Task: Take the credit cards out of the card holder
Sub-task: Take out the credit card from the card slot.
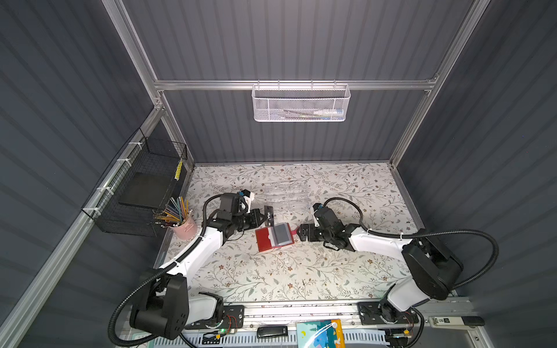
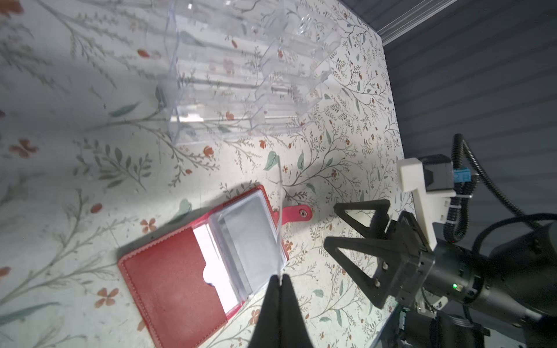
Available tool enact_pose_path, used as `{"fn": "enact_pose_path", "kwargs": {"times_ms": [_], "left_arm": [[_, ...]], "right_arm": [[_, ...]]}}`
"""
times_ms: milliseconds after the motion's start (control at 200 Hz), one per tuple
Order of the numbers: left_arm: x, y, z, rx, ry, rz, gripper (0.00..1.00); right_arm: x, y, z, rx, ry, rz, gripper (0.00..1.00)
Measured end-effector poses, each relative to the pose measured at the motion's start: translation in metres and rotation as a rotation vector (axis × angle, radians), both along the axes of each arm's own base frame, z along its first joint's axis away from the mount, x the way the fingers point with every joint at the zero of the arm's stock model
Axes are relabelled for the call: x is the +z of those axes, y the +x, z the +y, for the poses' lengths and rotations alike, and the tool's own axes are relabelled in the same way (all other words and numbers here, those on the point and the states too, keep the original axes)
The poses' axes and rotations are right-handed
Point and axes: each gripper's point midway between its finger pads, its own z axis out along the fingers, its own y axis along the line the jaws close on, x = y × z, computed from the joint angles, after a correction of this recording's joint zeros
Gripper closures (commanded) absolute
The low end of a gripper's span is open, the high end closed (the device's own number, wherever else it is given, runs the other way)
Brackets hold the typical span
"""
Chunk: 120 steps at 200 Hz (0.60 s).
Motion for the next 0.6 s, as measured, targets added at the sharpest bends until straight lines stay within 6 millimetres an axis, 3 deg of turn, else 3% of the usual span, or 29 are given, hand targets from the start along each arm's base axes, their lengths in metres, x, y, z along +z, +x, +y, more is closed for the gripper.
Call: {"fn": "enact_pose_path", "kwargs": {"times_ms": [205, 345, 600], "left_arm": [[0.046, 0.044, -0.009, -0.057, 0.128, -0.119, 1.0], [0.059, 0.069, -0.008, -0.113, 0.25, -0.197, 1.0], [0.075, 0.094, -0.007, -0.279, 0.444, -0.362, 1.0]], "right_arm": [[0.025, 0.007, -0.012, -0.035, 0.016, -0.028, 0.01], [0.043, 0.019, -0.016, -0.057, 0.028, -0.05, 0.01], [0.085, 0.048, -0.011, -0.075, 0.069, -0.11, 0.01]]}}
